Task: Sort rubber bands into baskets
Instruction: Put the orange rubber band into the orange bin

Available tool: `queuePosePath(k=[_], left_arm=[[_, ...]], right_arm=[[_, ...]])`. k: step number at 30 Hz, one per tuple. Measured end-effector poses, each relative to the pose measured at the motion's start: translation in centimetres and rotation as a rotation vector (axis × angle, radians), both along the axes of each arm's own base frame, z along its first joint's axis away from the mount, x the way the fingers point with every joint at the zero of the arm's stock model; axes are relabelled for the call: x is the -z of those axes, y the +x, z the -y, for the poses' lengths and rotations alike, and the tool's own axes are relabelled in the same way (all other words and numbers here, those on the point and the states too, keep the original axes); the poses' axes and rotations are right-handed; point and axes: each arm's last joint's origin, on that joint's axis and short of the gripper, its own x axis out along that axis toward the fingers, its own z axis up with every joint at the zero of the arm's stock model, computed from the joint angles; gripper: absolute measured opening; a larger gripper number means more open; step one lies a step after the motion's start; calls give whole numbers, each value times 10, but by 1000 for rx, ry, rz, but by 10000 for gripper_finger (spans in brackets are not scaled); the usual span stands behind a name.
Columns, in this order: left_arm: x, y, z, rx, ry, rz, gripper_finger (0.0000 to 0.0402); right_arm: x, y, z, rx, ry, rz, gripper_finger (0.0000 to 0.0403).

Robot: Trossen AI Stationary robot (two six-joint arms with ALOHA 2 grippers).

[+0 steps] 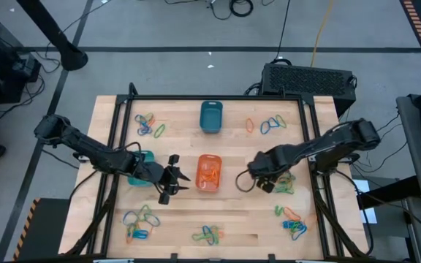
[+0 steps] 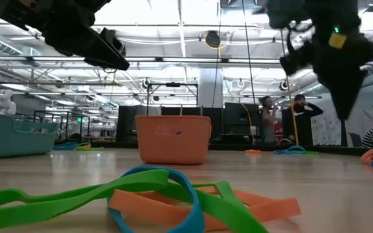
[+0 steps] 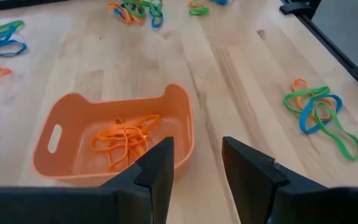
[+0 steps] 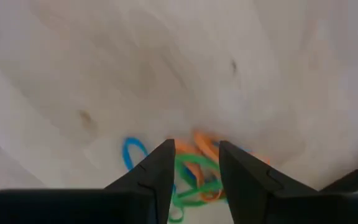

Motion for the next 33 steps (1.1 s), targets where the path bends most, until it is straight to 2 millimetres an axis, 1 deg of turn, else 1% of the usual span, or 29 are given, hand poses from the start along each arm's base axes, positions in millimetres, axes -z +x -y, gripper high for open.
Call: queuePosePath(k=[4, 10, 14, 18, 33], left_arm=[[-1, 1, 0, 1, 3, 8, 144], [-1, 1, -1, 1, 12, 9, 144], [-1, 1, -1, -2, 13, 9, 144], [0, 1, -2, -4, 13, 8, 144], [0, 1, -2, -3, 13, 7, 144]], right_arm=[[13, -22, 13, 81, 12, 15, 112], [23, -33, 16, 57, 52, 89, 111], [37, -40, 16, 7, 76, 68, 111], [45, -41, 16, -8, 79, 77, 111], [47, -41, 16, -20, 80, 85, 111]])
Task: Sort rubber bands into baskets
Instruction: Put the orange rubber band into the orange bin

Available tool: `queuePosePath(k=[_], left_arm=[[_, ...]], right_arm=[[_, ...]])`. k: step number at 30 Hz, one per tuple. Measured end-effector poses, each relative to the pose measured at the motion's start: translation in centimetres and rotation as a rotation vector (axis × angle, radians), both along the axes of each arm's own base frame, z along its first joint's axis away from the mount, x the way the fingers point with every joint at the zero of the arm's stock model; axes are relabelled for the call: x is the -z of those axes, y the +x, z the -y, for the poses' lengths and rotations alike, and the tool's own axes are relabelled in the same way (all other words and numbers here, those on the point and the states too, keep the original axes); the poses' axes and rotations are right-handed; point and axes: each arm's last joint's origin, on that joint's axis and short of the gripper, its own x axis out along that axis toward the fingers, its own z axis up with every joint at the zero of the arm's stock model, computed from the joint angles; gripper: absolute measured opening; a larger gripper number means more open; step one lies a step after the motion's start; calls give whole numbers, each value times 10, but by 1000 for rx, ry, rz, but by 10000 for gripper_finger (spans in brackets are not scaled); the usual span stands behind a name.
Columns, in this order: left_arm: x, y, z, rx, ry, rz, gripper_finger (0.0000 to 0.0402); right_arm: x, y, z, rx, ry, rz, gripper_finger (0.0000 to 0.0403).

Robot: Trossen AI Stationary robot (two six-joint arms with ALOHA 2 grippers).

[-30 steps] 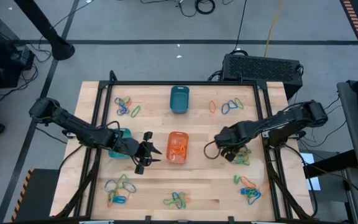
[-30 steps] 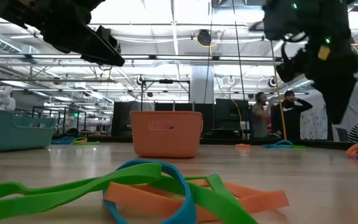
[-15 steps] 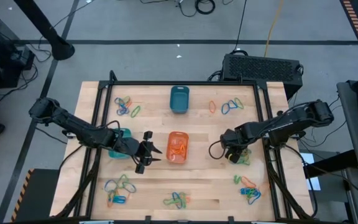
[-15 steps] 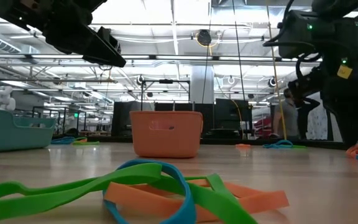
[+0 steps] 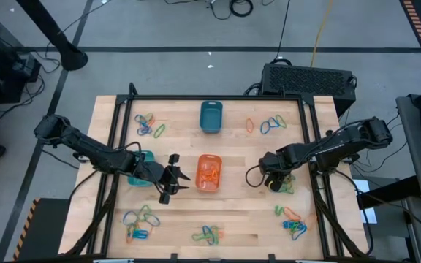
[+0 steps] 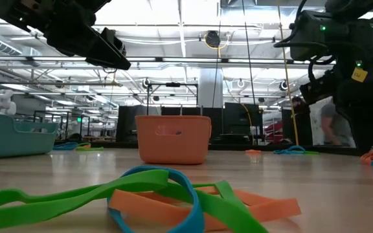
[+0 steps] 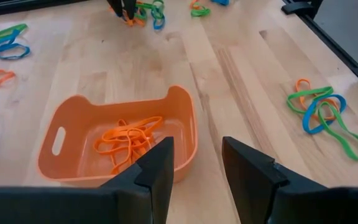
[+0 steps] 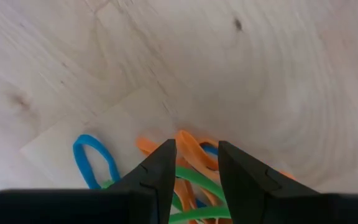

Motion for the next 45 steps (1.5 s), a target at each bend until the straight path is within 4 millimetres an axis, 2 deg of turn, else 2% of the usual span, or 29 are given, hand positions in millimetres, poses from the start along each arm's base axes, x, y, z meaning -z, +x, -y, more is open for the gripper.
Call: queuePosePath(k=[9, 11, 16, 20, 25, 29, 37, 41, 45], left_arm=[[0, 0, 0, 0, 0, 0, 144], [0, 0, 0, 0, 1, 1, 144], [0, 0, 0, 0, 1, 0, 144], [0, 0, 0, 1, 1, 1, 144], [0, 0, 0, 1, 1, 1, 144], [0, 0, 0, 1, 1, 1, 144], [0, 0, 0, 10, 16, 3, 144], [0, 0, 0, 11, 19, 3, 144], [-1, 1, -3, -73, 102, 28, 144]], right_arm=[[10, -7, 1, 25, 9, -21, 103], [10, -7, 1, 19, 10, -21, 85], [10, -6, 0, 3, 24, -11, 10], [6, 1, -1, -20, 29, 39, 5], [-16, 19, -2, -75, -4, 132, 2], [-43, 38, -4, -101, -44, 251, 1], [-94, 85, -9, -186, -94, 743, 0], [-100, 108, -12, -222, -116, 948, 0], [-84, 130, -16, -258, -136, 1008, 0]])
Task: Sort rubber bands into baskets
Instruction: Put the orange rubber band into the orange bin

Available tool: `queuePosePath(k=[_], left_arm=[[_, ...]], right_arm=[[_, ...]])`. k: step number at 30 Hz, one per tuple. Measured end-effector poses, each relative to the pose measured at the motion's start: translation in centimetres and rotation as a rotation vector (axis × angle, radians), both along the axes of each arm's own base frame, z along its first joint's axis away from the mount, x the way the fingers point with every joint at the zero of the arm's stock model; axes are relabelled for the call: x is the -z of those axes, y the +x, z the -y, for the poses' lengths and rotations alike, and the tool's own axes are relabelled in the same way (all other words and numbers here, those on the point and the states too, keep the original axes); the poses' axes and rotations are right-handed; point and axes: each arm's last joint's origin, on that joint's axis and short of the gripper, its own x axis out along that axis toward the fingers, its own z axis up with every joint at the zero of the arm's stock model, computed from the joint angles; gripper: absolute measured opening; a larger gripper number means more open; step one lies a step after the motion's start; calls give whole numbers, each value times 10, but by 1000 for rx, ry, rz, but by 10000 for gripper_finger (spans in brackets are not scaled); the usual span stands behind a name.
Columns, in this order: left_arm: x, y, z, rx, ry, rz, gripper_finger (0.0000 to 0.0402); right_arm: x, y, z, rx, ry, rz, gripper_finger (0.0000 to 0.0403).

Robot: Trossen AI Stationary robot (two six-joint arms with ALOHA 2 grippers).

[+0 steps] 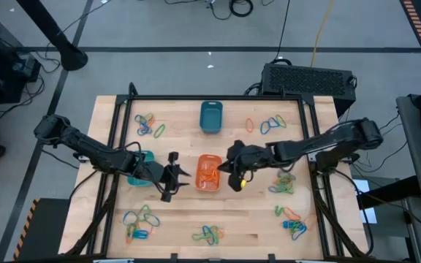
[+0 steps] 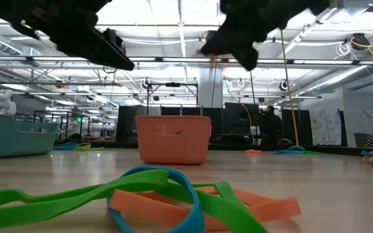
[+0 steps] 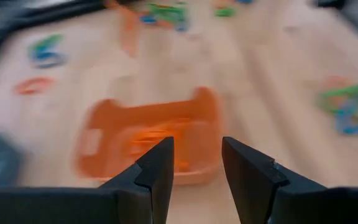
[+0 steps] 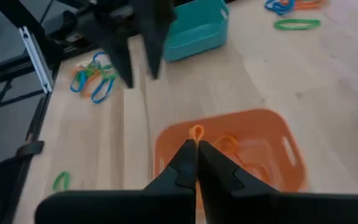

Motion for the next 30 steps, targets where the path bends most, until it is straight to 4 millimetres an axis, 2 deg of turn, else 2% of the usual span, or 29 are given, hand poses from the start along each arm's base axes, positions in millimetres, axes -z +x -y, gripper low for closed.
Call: queuePosePath(k=[3, 7, 15, 23, 30], left_arm=[[-1, -1, -5, -134, 78, 14, 144], [0, -6, -9, -187, 126, -13, 144], [-4, -21, -19, -298, 208, -73, 144], [-26, -46, -26, -308, 154, -30, 144], [-38, -56, -28, -315, 105, 29, 144]], right_arm=[[18, 16, -1, -8, -12, 19, 0], [35, 34, -1, -14, -29, 1, 0], [42, 64, -4, -12, -36, -43, 15], [39, 69, 3, 13, -59, -207, 55], [38, 69, 8, 36, -46, -223, 88]])
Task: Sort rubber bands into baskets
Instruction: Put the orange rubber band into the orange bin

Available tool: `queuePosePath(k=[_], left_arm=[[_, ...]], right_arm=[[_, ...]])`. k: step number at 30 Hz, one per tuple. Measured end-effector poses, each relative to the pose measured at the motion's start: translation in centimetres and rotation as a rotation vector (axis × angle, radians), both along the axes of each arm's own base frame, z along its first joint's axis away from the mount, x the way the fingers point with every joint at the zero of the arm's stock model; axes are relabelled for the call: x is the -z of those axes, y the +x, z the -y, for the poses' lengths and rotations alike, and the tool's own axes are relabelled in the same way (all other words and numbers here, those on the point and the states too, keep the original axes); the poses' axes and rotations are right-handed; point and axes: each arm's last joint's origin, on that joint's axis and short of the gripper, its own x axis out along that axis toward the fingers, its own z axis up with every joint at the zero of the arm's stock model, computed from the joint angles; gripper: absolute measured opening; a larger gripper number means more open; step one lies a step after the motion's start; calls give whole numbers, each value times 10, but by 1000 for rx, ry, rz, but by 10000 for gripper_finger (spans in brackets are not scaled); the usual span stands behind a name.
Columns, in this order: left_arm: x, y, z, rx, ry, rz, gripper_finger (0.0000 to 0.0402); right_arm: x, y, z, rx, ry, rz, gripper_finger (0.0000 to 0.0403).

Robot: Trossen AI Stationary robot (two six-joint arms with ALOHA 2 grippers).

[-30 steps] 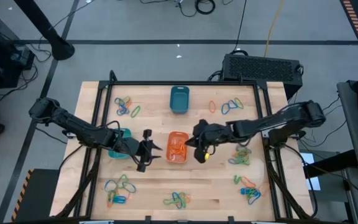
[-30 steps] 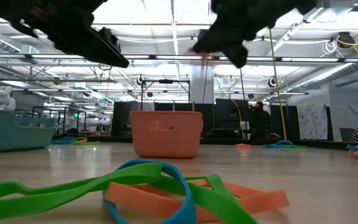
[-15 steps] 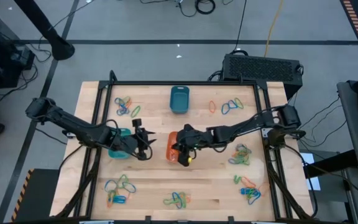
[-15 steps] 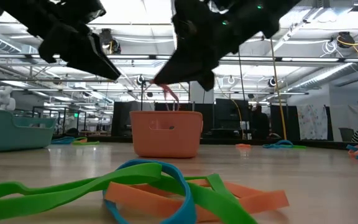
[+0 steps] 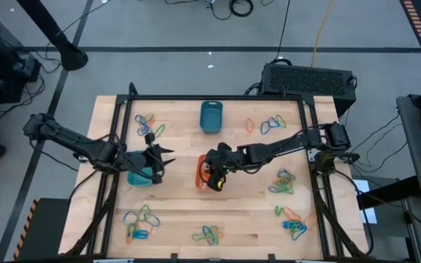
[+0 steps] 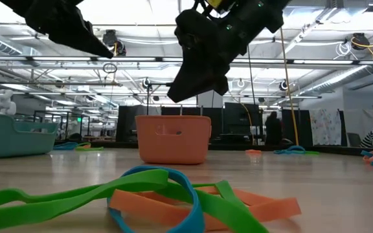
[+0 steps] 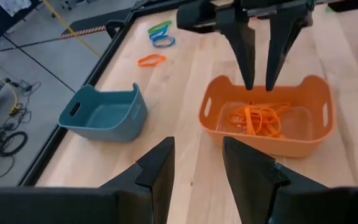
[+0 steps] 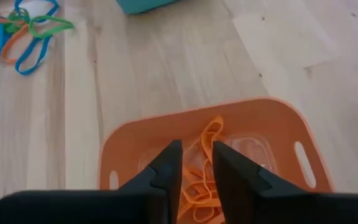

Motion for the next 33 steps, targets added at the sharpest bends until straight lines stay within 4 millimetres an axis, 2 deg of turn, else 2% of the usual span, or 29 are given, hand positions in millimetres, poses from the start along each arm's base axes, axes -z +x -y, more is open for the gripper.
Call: queuePosePath(k=[10, 16, 23, 28, 33], left_arm=[[0, 0, 0, 4, 5, 0, 144], [0, 0, 0, 4, 6, -2, 144], [0, 0, 0, 15, -1, 1, 144], [-3, 3, 4, 109, -45, 26, 144], [1, 6, 9, 261, -53, 82, 144]], right_arm=[[0, 0, 1, -4, -5, -4, 155], [-1, 0, 2, -29, -25, -15, 182], [-28, -1, -1, -46, -12, -153, 187], [-53, -8, -17, -63, 94, -275, 187], [-60, -27, -46, -114, 257, -474, 187]])
